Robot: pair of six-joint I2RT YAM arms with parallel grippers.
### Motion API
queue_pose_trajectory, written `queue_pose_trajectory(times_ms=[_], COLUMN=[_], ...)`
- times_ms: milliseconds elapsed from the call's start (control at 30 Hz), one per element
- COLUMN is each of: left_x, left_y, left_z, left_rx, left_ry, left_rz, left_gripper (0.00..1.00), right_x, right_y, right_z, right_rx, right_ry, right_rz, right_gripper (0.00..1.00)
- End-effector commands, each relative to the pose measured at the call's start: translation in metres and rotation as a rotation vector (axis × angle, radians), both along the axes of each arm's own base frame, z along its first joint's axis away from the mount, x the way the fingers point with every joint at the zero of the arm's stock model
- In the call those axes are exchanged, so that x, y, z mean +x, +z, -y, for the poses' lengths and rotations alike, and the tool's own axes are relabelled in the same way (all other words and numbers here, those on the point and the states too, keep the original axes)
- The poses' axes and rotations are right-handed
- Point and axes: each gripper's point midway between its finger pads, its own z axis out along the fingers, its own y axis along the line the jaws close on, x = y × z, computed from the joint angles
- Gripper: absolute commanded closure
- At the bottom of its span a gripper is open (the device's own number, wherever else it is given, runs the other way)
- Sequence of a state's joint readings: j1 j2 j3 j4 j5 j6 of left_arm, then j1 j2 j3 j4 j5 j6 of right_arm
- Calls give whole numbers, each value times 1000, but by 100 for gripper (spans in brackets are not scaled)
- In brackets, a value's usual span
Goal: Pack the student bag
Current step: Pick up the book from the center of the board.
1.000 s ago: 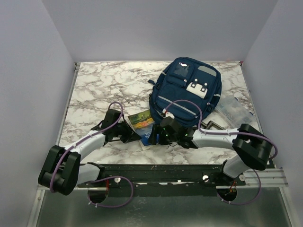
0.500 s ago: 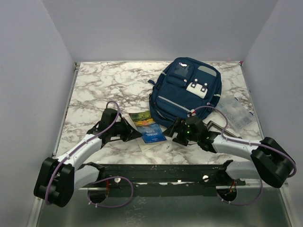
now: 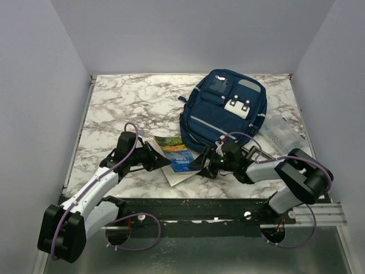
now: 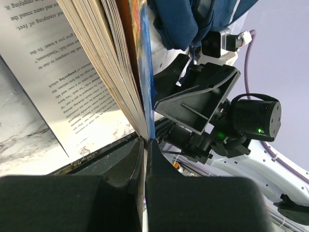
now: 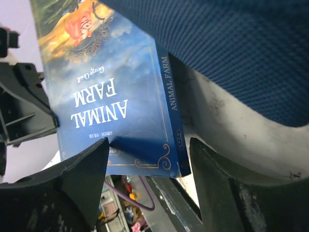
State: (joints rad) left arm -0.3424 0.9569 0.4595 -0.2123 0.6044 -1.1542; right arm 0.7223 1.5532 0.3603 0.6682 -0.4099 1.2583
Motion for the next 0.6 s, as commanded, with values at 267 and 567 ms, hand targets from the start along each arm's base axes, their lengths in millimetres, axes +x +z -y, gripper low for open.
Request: queue_pose_trajectory(times_ms=[267, 567], left_x=[-21, -21], left_y=[10, 42], left_z=[2, -25], left_rx=[-71, 101], left_ry=[-60, -30], left_rz=[51, 313], left_gripper=[100, 49], right_x=[3, -6], right_y=[50, 81], right_z=[-27, -37], right_rx=[276, 186], right_ry=[29, 134], right_rz=[17, 135], right_gripper=[73, 100])
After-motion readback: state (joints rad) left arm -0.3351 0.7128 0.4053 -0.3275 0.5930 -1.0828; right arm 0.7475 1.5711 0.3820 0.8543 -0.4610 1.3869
